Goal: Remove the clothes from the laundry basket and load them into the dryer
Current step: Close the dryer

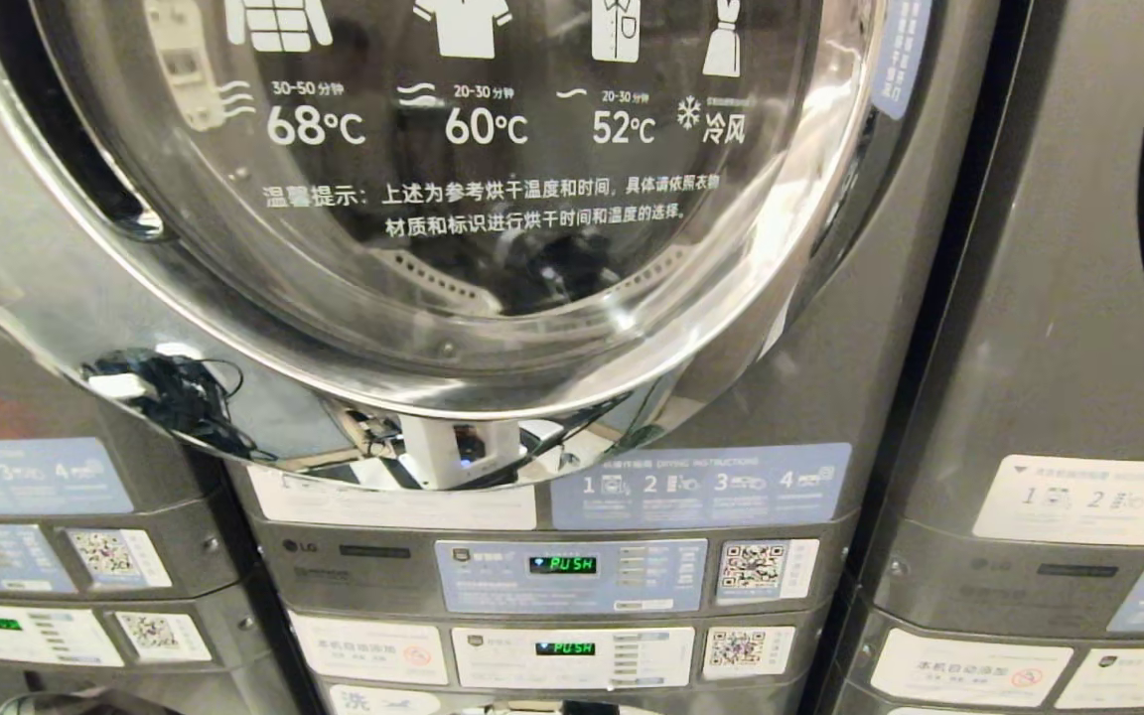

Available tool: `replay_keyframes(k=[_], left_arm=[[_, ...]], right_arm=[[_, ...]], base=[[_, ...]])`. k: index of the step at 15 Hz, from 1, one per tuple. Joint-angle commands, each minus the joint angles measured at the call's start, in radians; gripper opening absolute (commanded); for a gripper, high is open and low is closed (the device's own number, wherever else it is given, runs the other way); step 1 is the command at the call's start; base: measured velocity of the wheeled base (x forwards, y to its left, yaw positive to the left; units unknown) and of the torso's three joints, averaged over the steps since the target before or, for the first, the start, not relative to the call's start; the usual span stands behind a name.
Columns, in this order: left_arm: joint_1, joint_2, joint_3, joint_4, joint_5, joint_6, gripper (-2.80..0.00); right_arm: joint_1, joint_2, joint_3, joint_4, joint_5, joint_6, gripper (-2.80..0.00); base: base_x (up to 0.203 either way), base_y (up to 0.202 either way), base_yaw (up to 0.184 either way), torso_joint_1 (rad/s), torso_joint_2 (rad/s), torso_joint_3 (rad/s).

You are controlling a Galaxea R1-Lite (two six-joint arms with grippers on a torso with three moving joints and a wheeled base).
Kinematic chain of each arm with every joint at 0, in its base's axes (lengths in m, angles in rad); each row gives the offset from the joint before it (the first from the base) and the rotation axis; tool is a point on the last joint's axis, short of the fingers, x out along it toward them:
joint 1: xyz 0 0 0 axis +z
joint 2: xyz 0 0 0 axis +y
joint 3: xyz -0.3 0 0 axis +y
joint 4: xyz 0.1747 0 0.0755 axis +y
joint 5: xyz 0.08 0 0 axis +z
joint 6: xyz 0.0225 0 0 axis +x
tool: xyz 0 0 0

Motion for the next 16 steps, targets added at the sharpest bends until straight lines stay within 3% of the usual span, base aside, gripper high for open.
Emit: replay_keyframes(k=[1,6,7,8,10,13,16], left_arm=[[0.000,0.000,0.000,-0.001,0.000,0.000,-2.80],[-0.001,0.000,-0.004,0.008,-0.003,0.010,-2.80],[-0.001,0.000,-0.007,-0.007,-0.018,0.056,-2.80],[-0.001,0.001,-0.048,-0.017,-0.067,0.081,-2.80],[-0.001,0.045,-0.237,-0.015,-0.222,0.098,-2.80],[-0.026,0.269,-0.595,-0.006,-0.379,0.095,-2.80],[-0.082,0.470,-0.817,-0.002,-0.535,0.065,-2.80]], right_arm=[[0.000,0.001,0.000,0.000,0.001,-0.001,-2.80],[0.000,0.001,0.000,-0.001,0.001,0.002,-2.80],[0.000,0.001,-0.001,0.000,0.001,0.005,-2.80],[0.000,0.001,-0.001,0.000,0.001,0.008,-2.80],[0.000,0.001,-0.001,0.002,0.001,0.007,-2.80],[0.000,0.003,-0.009,0.031,0.004,0.001,-2.80],[0.002,0.001,-0.010,0.031,0.005,0.001,-2.80]], base=[[0.000,0.000,0.000,0.000,0.00,0.000],[0.000,0.000,0.000,-0.005,0.00,0.008],[0.000,0.000,0.000,0.000,0.00,0.000],[0.000,0.000,0.000,0.000,0.00,0.000],[0.000,0.000,0.000,0.000,0.00,0.000],[0.000,0.000,0.000,0.000,0.00,0.000],[0.000,0.000,0.000,0.000,0.00,0.000]])
